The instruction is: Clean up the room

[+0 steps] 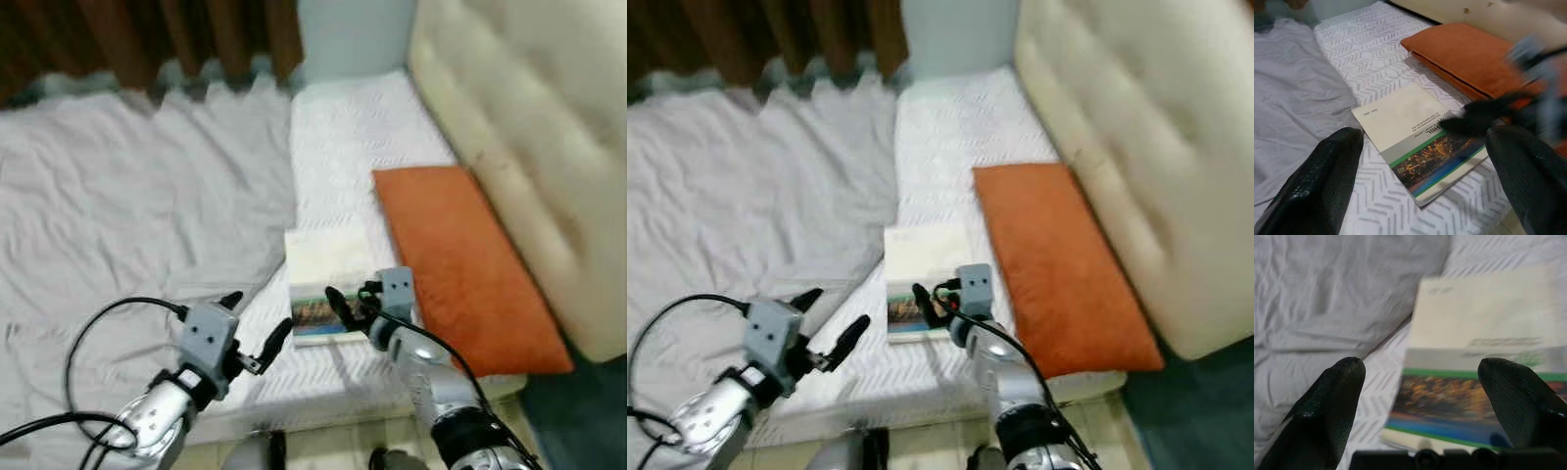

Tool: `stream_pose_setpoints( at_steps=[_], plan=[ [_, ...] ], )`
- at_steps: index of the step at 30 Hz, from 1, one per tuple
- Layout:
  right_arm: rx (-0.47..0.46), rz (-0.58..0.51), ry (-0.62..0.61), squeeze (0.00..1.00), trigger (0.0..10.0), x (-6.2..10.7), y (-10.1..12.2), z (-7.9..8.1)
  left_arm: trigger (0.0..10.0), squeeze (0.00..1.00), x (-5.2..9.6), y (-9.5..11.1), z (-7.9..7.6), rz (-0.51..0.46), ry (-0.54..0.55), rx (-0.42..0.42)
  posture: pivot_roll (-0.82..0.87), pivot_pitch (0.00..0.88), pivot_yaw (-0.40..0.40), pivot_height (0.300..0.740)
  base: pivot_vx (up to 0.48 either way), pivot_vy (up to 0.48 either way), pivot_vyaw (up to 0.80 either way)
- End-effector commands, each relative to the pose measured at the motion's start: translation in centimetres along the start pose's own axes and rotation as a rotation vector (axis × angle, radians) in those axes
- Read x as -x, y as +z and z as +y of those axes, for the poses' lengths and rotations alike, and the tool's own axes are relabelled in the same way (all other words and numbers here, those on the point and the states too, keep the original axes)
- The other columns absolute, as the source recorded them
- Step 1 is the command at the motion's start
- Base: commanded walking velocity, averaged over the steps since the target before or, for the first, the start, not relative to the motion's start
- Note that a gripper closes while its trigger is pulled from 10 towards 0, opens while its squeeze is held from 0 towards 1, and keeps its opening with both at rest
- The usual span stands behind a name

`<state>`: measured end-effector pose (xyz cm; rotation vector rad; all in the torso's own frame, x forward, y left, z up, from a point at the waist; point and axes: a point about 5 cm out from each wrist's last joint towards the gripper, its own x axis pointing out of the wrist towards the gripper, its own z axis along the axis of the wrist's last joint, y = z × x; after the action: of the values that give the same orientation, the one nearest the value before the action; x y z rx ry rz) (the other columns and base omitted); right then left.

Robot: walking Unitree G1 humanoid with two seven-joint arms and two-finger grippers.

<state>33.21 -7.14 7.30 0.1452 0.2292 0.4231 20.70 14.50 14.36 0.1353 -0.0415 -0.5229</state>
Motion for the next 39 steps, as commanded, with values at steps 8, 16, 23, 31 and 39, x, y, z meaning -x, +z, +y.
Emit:
stream_pose_setpoints(
  at_steps=[8, 16, 23, 31, 39],
  plan=[
    [0.171, -0.034, -0.051, 0.0, 10.0, -1.5, 0.1, 1.8, 10.0, 0.0, 6.5, 1.3, -4.5, 0.138, -0.054, 0.019, 0.23, 0.691, 0.046, 0.74, 0.0, 0.0, 0.0],
    [0.233, -0.015, -0.102, 0.0, 10.0, -1.9, 0.0, 1.9, 10.0, 0.0, 8.8, 2.3, -5.2, 0.207, -0.007, 0.058, 0.27, 0.709, 0.07, 0.74, 0.0, 0.0, 0.0],
    [0.221, 0.021, -0.142, 0.0, 10.0, -1.8, -0.7, 1.9, 10.0, 0.0, 9.9, 2.8, -6.2, 0.229, -0.012, 0.088, 0.28, 0.714, 0.086, 0.74, 0.0, 0.0, 0.0],
    [0.235, 0.15, -0.191, 0.0, 10.0, -1.0, -2.6, 0.5, 10.0, 0.0, 10.4, 2.7, -6.6, 0.238, -0.011, 0.114, 0.31, 0.713, 0.107, 0.74, 0.0, 0.0, 0.0],
    [0.198, 0.186, -0.3, 0.0, 10.0, -0.5, -2.4, -2.1, 10.0, 0.0, 10.8, 2.6, -6.4, 0.254, -0.003, 0.109, 0.31, 0.717, 0.101, 0.74, 0.0, 0.0, 0.0]
  ],
)
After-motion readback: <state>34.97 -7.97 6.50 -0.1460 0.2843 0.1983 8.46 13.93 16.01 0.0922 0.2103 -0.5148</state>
